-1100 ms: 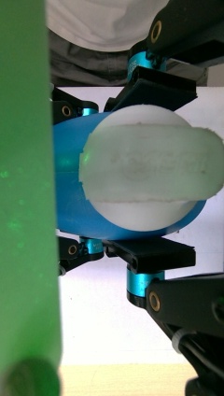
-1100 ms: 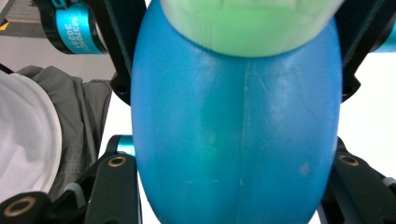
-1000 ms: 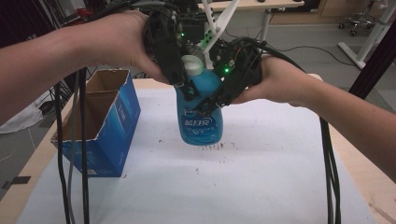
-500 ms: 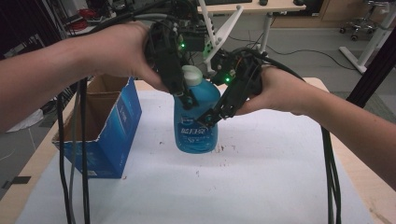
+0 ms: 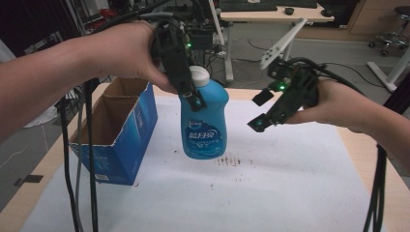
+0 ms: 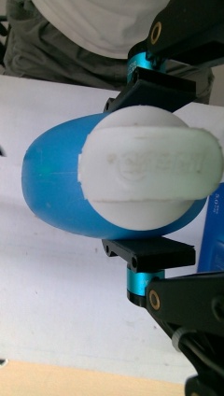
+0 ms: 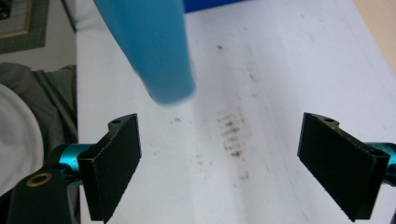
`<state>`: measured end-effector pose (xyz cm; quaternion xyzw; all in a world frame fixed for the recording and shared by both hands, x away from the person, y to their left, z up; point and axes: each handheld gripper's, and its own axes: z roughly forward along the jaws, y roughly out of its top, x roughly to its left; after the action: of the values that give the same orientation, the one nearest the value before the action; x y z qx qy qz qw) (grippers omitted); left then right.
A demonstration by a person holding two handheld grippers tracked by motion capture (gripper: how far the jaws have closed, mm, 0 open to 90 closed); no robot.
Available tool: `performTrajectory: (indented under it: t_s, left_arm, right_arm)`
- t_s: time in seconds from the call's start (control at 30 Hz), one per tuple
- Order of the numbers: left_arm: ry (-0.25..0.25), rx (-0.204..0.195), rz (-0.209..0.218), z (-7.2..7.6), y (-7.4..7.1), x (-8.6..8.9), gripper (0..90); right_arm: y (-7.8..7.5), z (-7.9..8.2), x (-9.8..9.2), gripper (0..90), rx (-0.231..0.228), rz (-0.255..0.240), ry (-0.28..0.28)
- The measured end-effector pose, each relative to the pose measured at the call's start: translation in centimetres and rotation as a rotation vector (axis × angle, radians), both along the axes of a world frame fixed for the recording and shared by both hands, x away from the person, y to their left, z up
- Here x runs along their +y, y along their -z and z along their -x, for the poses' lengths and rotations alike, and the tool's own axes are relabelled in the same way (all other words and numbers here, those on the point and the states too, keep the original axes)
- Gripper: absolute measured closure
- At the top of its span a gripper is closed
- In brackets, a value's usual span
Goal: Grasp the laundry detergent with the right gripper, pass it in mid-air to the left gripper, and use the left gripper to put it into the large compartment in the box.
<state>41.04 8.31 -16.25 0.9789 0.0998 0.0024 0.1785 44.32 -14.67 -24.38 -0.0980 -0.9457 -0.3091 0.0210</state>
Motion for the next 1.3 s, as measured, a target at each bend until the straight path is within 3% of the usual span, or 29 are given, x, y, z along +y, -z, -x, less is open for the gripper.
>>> performTrajectory:
  t_s: [0.27, 0.5, 0.67, 1.07, 1.3]
  left_arm:
    - [-0.134, -0.021, -0.003, 0.0, -1.5, 3.2, 38.4]
    - [-0.248, -0.03, 0.007, 0.3, -3.1, 6.2, 38.4]
    - [-0.31, -0.034, 0.019, 0.8, -4.0, 8.1, 38.4]
    - [-0.45, -0.055, 0.039, 2.0, -5.8, 12.4, 38.4]
    - [-0.542, -0.063, 0.042, 2.4, -6.2, 14.7, 38.4]
  right_arm:
    - [0.4, -1.1, -4.0, 13.1, -0.003, 0.06, 0.133]
    - [1.3, -1.5, -6.5, 13.1, -0.003, 0.158, 0.202]
    - [1.4, -1.8, -8.5, 13.1, -0.01, 0.185, 0.25]
    - [1.3, -2.4, -12.6, 13.2, 0.004, 0.189, 0.363]
    - [1.5, -2.9, -13.4, 13.1, 0.007, 0.177, 0.388]
